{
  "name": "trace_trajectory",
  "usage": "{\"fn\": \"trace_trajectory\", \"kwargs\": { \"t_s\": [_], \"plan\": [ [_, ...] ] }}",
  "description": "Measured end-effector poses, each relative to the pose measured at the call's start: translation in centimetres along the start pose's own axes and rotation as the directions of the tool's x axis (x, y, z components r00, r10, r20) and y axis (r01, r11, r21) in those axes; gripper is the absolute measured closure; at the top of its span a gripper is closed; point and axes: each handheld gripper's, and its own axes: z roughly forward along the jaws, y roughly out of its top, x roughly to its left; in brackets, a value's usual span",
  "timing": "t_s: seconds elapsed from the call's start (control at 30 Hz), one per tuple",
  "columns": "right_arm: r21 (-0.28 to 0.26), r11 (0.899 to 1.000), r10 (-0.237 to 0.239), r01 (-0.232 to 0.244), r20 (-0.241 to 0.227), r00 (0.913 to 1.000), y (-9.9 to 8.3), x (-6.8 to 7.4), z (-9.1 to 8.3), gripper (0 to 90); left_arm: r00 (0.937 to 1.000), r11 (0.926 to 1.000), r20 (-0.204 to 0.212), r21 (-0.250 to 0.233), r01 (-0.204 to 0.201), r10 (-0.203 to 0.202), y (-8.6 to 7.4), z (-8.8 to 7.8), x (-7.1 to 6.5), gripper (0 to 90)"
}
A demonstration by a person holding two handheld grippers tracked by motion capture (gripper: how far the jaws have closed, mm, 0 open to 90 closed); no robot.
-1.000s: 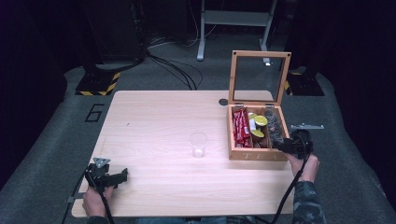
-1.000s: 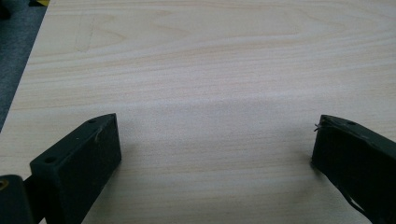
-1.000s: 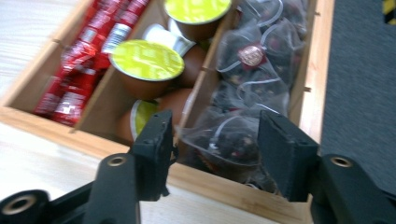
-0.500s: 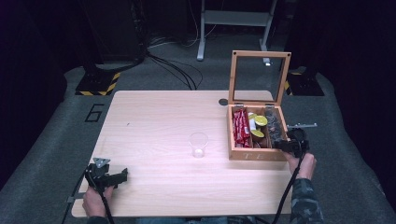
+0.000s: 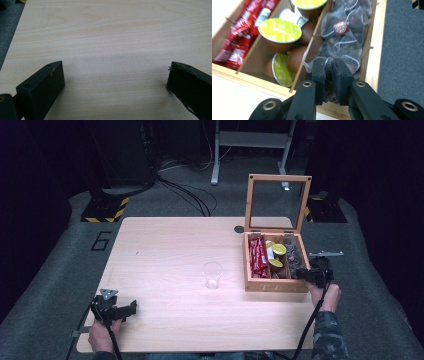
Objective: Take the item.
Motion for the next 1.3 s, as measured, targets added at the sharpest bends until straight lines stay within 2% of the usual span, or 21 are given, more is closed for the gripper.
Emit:
{"fn": "trace_trajectory", "kwargs": {
  "t_s": [0.13, 0.23, 0.33, 0.47, 0.57, 0.8, 0.87, 1.17, 1.3],
  "plan": [
    [-0.016, 1.000, -0.003, 0.003, -0.011, 0.9999, 0.3, 0.0, -0.7, 81.4, 1.0000, 1.0000, 0.000, 0.001, -0.003, 0.003, 0.0, 0.0, 0.0, 1.2],
    [-0.017, 1.000, -0.012, 0.011, -0.001, 0.9999, 0.5, 0.2, -0.8, 81.8, 1.0000, 1.0000, 0.000, 0.001, -0.001, 0.001, 0.0, 0.0, 0.0, 1.2],
    [-0.030, 1.000, 0.008, -0.008, -0.014, 0.9999, 0.7, 0.1, -1.2, 82.3, 1.0000, 1.0000, 0.000, 0.002, -0.003, 0.003, 0.0, 0.0, 0.0, 1.2],
    [-0.037, 0.999, -0.016, 0.016, -0.003, 0.9999, 0.9, 0.2, -1.6, 82.5, 0.9999, 0.9999, 0.002, 0.010, -0.013, 0.013, 0.0, -0.1, 0.1, 1.2],
    [-0.060, 0.998, -0.013, 0.013, -0.010, 0.9999, 1.0, 0.2, -2.0, 82.7, 0.9999, 0.9999, 0.002, 0.010, -0.013, 0.013, 0.0, -0.1, 0.1, 1.2],
    [-0.067, 0.997, -0.024, 0.023, -0.008, 0.9997, 1.4, 0.5, -2.6, 83.0, 1.0000, 1.0000, 0.000, 0.000, -0.001, 0.001, 0.0, 0.0, 0.0, 1.2],
    [-0.068, 0.998, -0.013, 0.012, -0.010, 0.9999, 1.5, 0.5, -2.5, 83.1, 1.0000, 1.0000, 0.000, 0.001, -0.001, 0.001, 0.0, 0.0, 0.0, 1.2],
    [-0.121, 0.992, -0.021, 0.018, -0.024, 0.9995, 2.0, 0.4, -3.9, 83.4, 1.0000, 1.0000, 0.000, 0.000, -0.001, 0.001, 0.0, 0.0, 0.0, 1.2],
    [-0.147, 0.989, -0.035, 0.031, -0.026, 0.9991, 2.4, 0.9, -4.8, 83.6, 1.0000, 1.0000, 0.000, 0.001, -0.003, 0.003, 0.0, 0.0, 0.0, 1.2]
  ]
}}
